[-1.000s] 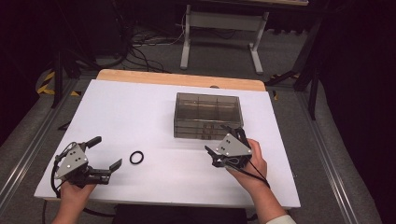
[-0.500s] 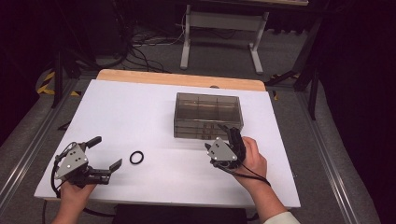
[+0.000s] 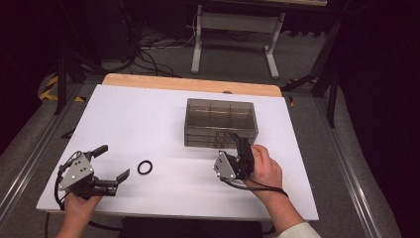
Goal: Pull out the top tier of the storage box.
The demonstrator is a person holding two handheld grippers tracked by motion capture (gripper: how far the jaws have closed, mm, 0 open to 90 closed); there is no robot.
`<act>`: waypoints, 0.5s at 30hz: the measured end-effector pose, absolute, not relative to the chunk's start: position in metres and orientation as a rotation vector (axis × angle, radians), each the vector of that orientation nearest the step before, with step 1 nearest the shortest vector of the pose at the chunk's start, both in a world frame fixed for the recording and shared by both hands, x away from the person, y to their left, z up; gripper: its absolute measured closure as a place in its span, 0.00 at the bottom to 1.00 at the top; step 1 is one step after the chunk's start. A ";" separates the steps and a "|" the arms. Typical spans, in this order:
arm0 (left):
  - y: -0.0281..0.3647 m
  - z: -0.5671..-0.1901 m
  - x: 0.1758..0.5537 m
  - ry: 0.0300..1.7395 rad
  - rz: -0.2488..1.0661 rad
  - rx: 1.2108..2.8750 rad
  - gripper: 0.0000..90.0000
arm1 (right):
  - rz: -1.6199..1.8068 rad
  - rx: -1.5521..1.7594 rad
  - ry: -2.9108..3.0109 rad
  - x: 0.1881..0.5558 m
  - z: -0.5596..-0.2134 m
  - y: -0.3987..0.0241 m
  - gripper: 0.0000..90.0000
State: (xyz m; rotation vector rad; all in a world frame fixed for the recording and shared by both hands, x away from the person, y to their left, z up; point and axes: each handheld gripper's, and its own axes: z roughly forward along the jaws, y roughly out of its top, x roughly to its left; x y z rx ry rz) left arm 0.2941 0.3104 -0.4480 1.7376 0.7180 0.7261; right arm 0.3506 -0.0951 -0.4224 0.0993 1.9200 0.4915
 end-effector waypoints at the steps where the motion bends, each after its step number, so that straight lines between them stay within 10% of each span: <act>1: 0.310 -0.448 0.294 0.718 0.726 1.738 0.00 | 0.491 0.099 1.920 0.351 -0.422 -0.095 0.33; 15: 0.311 -0.448 0.294 0.719 0.728 1.739 0.00 | 0.296 -0.012 1.837 0.353 -0.438 -0.086 0.45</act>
